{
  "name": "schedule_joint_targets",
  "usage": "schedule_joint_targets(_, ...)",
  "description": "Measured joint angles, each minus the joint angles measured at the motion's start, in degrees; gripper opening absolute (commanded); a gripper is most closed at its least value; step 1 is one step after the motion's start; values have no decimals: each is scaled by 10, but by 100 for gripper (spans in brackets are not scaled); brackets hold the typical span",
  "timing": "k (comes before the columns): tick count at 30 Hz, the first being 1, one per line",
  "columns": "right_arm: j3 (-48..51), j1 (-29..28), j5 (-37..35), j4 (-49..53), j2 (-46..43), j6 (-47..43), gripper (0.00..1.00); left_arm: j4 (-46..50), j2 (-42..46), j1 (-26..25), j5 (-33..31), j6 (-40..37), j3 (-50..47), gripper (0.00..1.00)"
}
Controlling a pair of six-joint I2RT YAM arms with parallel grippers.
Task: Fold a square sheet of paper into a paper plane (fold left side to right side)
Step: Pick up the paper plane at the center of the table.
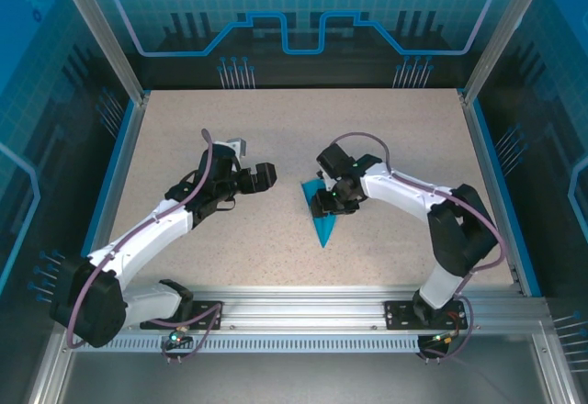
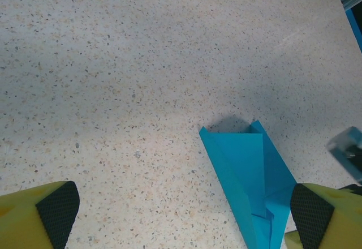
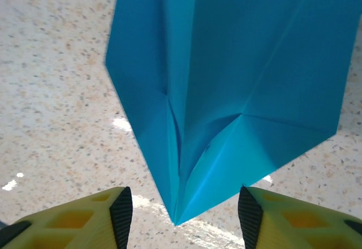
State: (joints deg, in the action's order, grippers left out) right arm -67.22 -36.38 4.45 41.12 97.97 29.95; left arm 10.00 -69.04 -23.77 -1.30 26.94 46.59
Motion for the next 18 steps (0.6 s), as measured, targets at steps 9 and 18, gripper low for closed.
schedule_joint_targets(9,-9,0,5,-2,51,2,45,0,3,0,0,0,-7,99)
schedule_joint_targets(18,-22,-5,4,-4,88,6,41,0,3,0,0,1,-7,99)
